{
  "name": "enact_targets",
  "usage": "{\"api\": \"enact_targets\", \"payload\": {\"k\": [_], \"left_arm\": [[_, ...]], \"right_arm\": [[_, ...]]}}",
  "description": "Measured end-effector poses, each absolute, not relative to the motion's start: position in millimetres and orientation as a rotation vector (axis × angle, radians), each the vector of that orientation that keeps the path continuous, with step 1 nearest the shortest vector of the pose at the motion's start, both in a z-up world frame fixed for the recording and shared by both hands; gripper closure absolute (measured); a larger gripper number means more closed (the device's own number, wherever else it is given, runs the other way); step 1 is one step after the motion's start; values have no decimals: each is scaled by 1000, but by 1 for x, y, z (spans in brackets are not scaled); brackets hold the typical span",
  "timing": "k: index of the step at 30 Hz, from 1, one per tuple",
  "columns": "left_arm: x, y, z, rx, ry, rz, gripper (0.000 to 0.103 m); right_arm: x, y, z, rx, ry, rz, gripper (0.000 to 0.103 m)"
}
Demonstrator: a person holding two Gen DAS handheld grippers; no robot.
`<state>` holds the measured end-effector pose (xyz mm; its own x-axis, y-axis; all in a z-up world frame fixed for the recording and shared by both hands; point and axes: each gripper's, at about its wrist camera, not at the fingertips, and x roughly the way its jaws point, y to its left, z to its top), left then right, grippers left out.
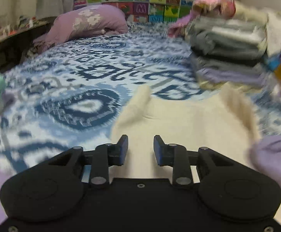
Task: Fold clothes
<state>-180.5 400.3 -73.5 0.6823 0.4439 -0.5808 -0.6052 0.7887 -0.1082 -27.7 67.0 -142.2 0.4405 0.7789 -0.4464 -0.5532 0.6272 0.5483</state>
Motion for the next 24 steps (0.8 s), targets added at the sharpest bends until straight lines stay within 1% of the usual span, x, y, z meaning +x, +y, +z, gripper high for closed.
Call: {"api": "enact_targets", "payload": {"k": [1,2,3,4,7,10,12,13,14,17,24], "left_arm": [[-188,390,-73,-363,545,592,56],[-196,378,-76,-429,524,578,49],[-205,367,-79,-496,503,562,43],[-211,357,-84,-545,495,538,40],[-219,333,-99,-630,509,475,38],[-217,327,-116,-677,530,458,37],[-219,326,-121,-693,497,463,36],[-220,326,-123,-703,483,462,36],[-221,327,-124,-708,473,455,36],[-228,330,-125,-731,449,428,36],[-231,338,-120,-770,431,408,36]], "right_arm": [[-18,61,-147,412,758,832,30],[-10,56,-150,462,772,822,34],[-4,55,-152,490,776,824,34],[1,55,-154,509,778,832,33],[8,60,-159,540,784,862,26],[9,67,-158,535,791,877,27],[16,70,-159,569,817,890,39],[21,71,-160,601,841,900,69],[25,71,-160,626,854,900,90],[31,68,-154,668,855,884,90],[53,37,-100,567,719,854,91]]}}
